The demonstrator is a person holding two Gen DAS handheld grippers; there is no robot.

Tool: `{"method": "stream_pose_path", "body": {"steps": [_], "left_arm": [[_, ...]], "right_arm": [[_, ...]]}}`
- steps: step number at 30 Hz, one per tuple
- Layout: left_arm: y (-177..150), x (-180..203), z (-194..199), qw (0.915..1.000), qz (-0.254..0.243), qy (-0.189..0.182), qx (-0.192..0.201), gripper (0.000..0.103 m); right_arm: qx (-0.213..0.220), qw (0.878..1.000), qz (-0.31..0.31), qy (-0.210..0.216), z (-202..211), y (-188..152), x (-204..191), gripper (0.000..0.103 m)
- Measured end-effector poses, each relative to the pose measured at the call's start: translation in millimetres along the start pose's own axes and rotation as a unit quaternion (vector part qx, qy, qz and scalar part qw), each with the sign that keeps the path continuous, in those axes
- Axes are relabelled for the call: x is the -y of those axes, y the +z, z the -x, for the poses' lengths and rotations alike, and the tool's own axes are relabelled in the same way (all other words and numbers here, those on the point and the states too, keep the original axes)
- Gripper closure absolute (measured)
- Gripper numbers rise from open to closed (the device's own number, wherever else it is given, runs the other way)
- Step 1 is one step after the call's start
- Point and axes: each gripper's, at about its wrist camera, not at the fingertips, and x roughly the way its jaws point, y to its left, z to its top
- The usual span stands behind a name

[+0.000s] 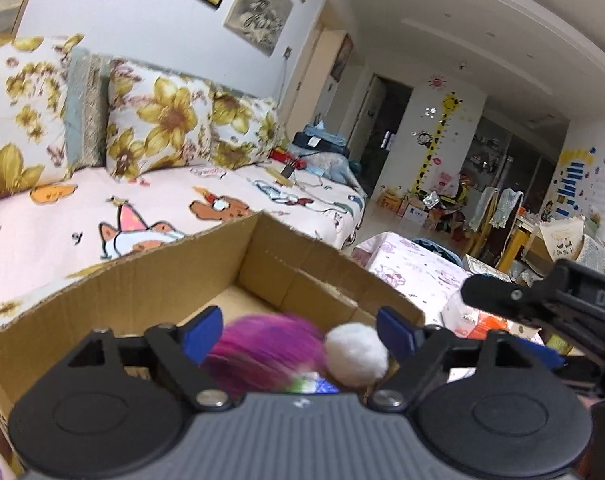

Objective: Organize soft objects
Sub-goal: 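Carry white ball and purple hat into box, opening right gripper to release, then open left gripper to drop purple knit hat into box while right moves back to table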

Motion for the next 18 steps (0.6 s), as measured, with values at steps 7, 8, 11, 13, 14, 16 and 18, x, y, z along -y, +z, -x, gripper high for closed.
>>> {"method": "stream_pose_path", "body": {"steps": [7, 8, 11, 13, 14, 16, 18], "left_arm": [[1.1, 6.2, 2.4, 0.9996, -0.017, -0.018, 0.013, 0.014], [1.1, 7.4, 2.2, 0.9995, -0.021, -0.020, 0.015, 0.013], [-0.2, 13.4, 4.0, 0.9987, -0.035, -0.029, 0.022, 0.010], [-0.7, 17.1, 4.1, 0.9983, -0.041, -0.035, 0.023, 0.010], [-1.0, 18.7, 4.3, 0.9980, -0.044, -0.038, 0.023, 0.010], [-2.1, 23.0, 4.1, 0.9975, -0.050, -0.045, 0.024, 0.009], [-3.7, 26.9, 3.8, 0.9969, -0.055, -0.050, 0.024, 0.008]], "right_arm": [[0.026, 0.999, 0.026, -0.037, 32.1, -4.4, 8.8, 0.000], [0.028, 0.998, 0.026, -0.040, 35.1, -4.6, 10.4, 0.000], [0.036, 0.998, 0.030, -0.050, 42.9, -6.1, 13.8, 0.000], [0.040, 0.997, 0.032, -0.060, 47.4, -7.1, 16.1, 0.000], [0.040, 0.997, 0.031, -0.062, 49.8, -7.6, 18.1, 0.000], [0.042, 0.996, 0.031, -0.068, 52.4, -7.6, 21.5, 0.000], [0.044, 0.996, 0.031, -0.077, 49.3, -8.3, 23.0, 0.000]]}}
